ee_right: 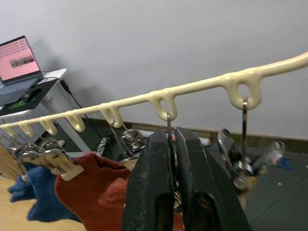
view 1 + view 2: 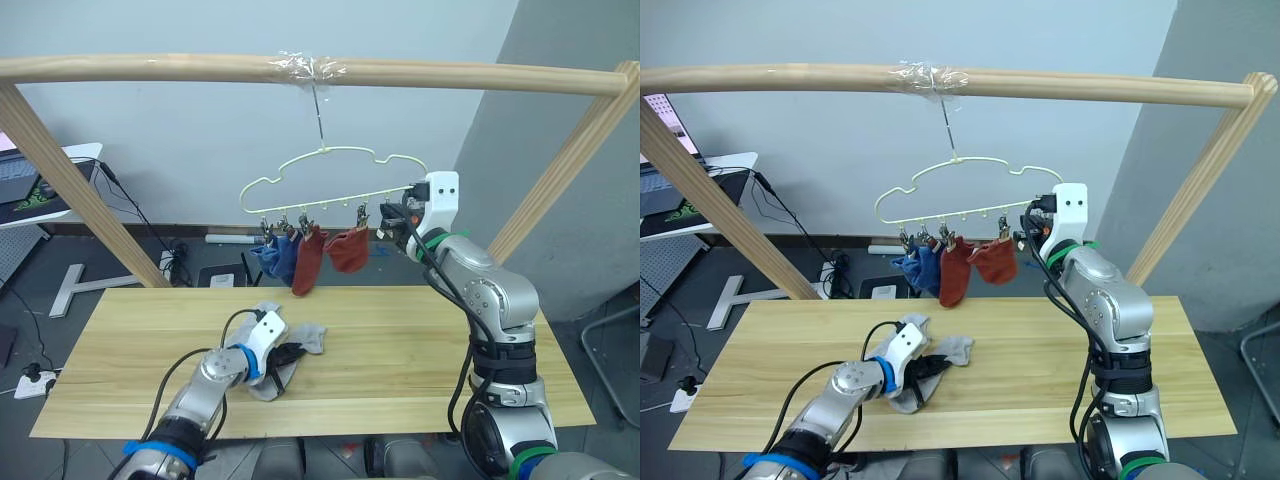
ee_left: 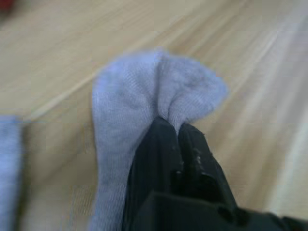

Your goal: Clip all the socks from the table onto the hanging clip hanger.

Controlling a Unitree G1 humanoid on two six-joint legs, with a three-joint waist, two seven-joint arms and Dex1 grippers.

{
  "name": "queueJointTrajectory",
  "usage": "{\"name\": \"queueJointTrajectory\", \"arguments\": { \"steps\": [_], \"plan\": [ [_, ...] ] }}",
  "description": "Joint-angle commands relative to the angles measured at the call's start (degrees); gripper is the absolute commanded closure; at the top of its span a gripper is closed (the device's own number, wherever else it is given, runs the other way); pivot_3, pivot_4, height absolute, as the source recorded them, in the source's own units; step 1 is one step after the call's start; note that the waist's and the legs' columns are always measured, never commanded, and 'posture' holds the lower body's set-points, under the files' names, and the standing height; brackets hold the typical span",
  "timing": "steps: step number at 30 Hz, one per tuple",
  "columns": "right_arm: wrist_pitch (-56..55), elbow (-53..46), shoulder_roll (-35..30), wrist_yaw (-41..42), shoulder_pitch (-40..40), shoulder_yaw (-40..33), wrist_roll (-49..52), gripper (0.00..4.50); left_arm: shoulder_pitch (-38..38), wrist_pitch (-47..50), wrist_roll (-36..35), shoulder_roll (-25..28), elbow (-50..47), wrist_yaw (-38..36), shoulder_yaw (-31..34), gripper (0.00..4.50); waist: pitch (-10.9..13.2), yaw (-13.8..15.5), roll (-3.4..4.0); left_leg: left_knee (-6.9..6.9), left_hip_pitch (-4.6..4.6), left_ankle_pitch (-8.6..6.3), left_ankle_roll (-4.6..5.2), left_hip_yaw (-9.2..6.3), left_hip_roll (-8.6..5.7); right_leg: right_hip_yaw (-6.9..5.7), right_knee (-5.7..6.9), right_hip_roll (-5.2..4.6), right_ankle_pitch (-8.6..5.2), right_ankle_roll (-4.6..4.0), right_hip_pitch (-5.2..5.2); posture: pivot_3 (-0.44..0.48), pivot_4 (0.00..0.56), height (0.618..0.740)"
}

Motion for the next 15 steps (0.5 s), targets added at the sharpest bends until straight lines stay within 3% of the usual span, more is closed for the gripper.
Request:
{"name": "queueJointTrajectory", "arguments": {
  "steps": [1,6,15],
  "plan": [
    [3.4,-0.8,-0.3,-1.3,-1.9,-3.4,2.5,4.5,-0.8,-0.7,-4.4,-1.3,-8.7,0.1,2.4,4.49,0.0,0.2,0.0,0.0,0.0,0.0,0.0,-0.01,-0.01,-0.02,0.0,0.0,0.0,0.0,0.01,0.055,0.14,0.74],
    [15.9,-2.1,2.8,-5.0,-5.2,-11.0,9.5,4.5,-1.0,-8.8,-6.2,-4.5,-18.6,2.4,3.7,4.49,0.0,0.4,0.01,-0.02,0.02,0.0,0.01,-0.03,0.0,0.0,0.01,0.04,0.08,-0.14,0.02,0.083,0.134,0.74],
    [32.3,-0.5,7.2,-11.6,-14.4,-26.4,14.8,4.5,-2.9,-17.3,1.8,-8.1,-16.8,10.3,0.8,4.49,0.0,0.6,0.04,-0.04,0.0,0.0,0.01,-0.01,-0.03,0.02,-0.04,0.04,0.1,-0.17,0.01,0.092,0.126,0.74]
  ]
}}
